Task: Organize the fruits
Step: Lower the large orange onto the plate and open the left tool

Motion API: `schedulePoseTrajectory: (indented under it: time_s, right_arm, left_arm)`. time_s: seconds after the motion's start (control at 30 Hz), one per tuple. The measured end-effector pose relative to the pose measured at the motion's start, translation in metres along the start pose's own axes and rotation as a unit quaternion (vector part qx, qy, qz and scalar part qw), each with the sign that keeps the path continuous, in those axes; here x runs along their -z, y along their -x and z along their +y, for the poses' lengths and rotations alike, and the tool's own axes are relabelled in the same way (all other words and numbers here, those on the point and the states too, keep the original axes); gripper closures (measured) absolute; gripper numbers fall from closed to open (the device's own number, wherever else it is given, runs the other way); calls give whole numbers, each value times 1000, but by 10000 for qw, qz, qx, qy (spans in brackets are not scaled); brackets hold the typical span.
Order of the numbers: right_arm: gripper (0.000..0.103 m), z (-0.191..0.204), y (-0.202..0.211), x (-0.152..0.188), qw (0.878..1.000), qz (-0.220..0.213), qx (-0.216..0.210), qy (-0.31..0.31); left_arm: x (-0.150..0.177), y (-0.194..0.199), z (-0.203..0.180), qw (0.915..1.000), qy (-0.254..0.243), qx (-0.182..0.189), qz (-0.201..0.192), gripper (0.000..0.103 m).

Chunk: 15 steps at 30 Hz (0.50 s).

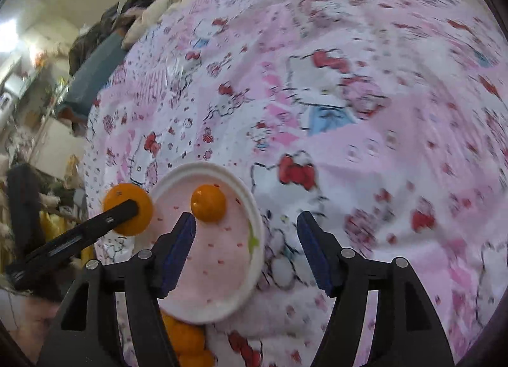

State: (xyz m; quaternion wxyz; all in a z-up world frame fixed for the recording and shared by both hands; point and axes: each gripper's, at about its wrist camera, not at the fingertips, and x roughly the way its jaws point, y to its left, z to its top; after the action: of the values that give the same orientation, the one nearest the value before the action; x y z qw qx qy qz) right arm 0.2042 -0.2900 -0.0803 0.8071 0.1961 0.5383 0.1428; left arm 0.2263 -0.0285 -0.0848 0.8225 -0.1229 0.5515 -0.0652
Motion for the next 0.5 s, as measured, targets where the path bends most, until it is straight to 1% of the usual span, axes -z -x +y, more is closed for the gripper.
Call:
schedulePoseTrajectory:
  time_s: [0.07,0.2,0.27,0.33,0.37,0.5]
  right_arm:
    - [33,-12,9,7,9996,-7,1,-298]
    - [33,-25,20,16,9983,-36,-103,-567]
    - [33,-24,25,17,9984,-100,-112,-542]
    - [33,-23,27,18,9986,-149,-105,-491]
    - [33,-22,27,18,9987,-163,-110,-475]
    - [33,-21,27,17,9986,-158,-229,-449]
  left_arm:
    - [-1,-8,-5,9999,-82,36,53,51]
    - [-2,-21,-12,9997,-197,120,97,50]
    - [-1,-27,-14,9995,-225,95,195,50]
    - [2,-33,-13,9993,-210,-61,301,50]
    - [3,-36,-11,9993,-169,-79,339,50]
    - [4,-43,-5,9992,-28,3,405,50]
